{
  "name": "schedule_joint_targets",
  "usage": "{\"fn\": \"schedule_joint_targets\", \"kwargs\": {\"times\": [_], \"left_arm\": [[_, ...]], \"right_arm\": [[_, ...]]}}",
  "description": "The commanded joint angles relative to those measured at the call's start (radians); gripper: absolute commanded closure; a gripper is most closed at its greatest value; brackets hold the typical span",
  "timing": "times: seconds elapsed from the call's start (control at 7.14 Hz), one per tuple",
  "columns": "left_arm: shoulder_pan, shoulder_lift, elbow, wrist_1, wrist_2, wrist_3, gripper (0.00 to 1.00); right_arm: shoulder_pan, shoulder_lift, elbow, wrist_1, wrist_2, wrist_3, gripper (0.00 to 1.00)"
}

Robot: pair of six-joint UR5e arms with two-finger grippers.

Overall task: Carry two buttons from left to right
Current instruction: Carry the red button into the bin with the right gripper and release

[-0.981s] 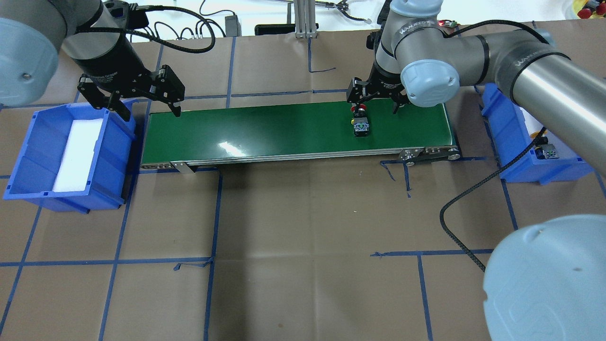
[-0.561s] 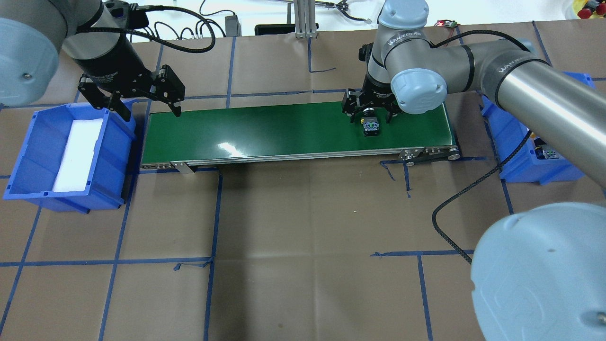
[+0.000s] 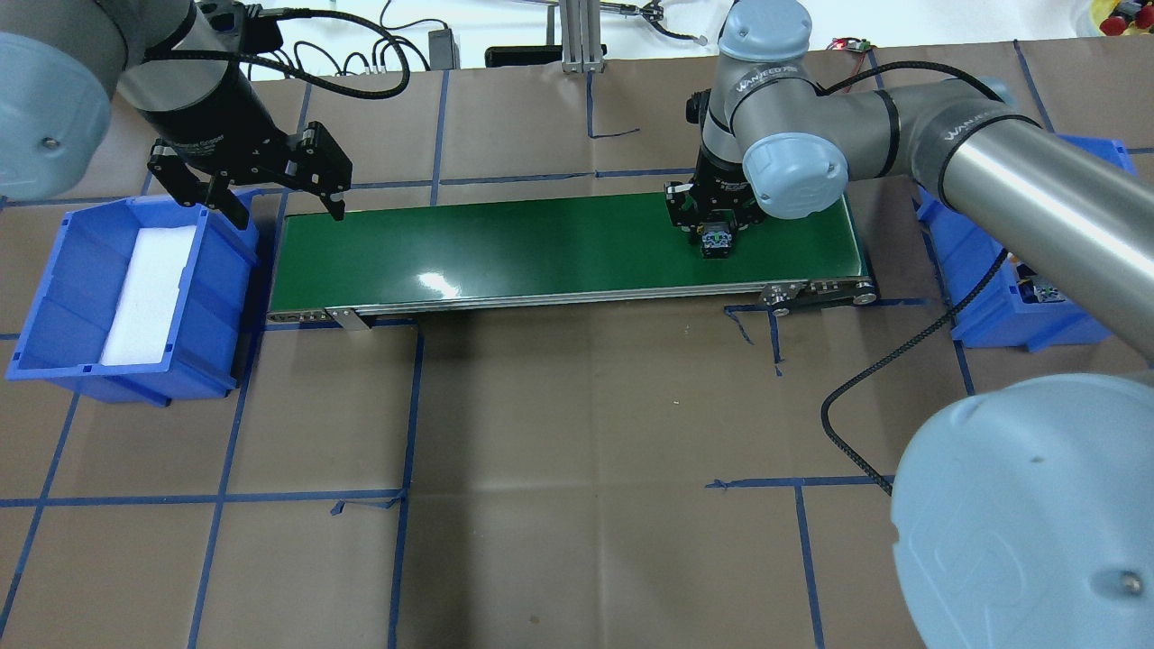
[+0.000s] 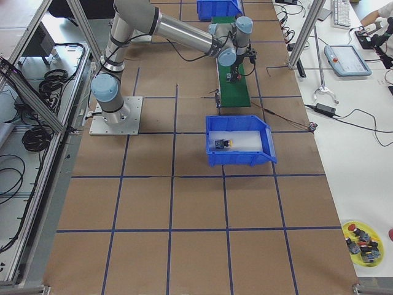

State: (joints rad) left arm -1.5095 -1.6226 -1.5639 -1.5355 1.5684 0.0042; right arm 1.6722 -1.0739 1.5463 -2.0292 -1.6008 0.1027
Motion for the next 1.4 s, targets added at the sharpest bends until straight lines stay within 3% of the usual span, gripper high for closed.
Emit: {"fn": "schedule_joint_targets", "kwargs": {"times": [0.0, 0.28, 0.56, 0.7, 1.26], "left_arm": [[0.000, 0.000, 0.002, 0.000, 0.001, 0.000, 0.01], [0.000, -0.002, 0.004, 0.000, -0.001, -0.001, 0.01], [0.000, -0.002, 0.007, 0.000, 0.001, -0.003, 0.01], [0.000, 0.000, 0.005, 0.000, 0.001, -0.003, 0.01], [0.000, 0.000, 0.002, 0.000, 0.001, -0.003, 0.01]], "right_arm": [[-0.053, -0.093, -0.006, 0.021, -0.039, -0.071, 0.96], [-0.219, -0.191, -0.021, 0.177, -0.021, -0.199, 0.98], [-0.461, -0.215, -0.049, 0.218, 0.027, -0.470, 0.98], [-0.527, -0.207, -0.081, 0.215, 0.028, -0.579, 0.98], [-0.589, -0.042, -0.115, 0.137, 0.027, -0.707, 0.97]]}}
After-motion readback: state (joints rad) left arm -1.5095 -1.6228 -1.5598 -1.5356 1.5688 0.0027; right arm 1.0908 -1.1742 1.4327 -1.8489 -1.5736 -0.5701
